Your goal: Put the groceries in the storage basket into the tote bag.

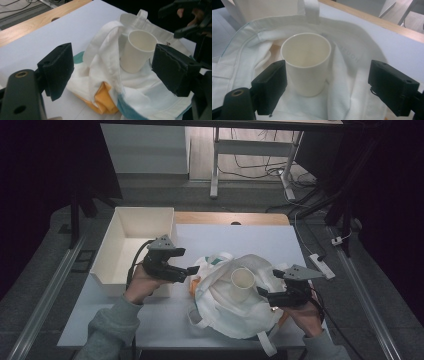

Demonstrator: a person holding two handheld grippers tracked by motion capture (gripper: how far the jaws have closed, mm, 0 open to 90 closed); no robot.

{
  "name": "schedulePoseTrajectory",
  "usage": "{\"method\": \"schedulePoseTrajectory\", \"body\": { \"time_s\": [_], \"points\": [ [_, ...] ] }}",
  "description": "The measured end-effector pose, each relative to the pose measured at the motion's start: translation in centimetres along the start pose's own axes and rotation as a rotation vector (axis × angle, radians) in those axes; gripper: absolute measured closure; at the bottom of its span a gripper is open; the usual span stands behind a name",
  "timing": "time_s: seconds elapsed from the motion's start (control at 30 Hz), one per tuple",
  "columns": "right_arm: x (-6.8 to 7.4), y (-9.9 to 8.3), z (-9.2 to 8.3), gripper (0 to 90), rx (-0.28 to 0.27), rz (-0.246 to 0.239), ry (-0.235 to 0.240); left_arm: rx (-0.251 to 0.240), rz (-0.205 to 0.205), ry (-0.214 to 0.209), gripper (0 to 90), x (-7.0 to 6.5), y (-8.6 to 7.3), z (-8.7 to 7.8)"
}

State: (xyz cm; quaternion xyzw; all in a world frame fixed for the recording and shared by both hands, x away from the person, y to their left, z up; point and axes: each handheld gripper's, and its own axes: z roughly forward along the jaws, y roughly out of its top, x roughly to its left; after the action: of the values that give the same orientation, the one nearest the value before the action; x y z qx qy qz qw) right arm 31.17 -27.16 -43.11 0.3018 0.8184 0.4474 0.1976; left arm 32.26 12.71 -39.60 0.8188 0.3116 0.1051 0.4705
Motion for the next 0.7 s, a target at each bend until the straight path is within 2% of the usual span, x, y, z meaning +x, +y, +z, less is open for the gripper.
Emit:
{"method": "schedulePoseTrajectory", "body": {
  "time_s": [0.17, 0.47, 0.7],
  "points": [
    [-0.9, -0.1, -0.6, 20.0, -0.007, 0.015, -0.011, 0.025, 0.011, 0.011, 18.5, -0.2, -1.0, -0.3],
    [-2.2, -0.4, -1.5, 22.1, -0.01, 0.025, -0.027, 0.025, 0.023, 0.024, 18.8, 0.0, -1.7, -1.4],
    [-2.6, -0.4, -2.0, 22.7, -0.005, 0.032, -0.032, 0.042, 0.014, 0.028, 18.8, 0.3, -2.0, -1.2]
  ]
}}
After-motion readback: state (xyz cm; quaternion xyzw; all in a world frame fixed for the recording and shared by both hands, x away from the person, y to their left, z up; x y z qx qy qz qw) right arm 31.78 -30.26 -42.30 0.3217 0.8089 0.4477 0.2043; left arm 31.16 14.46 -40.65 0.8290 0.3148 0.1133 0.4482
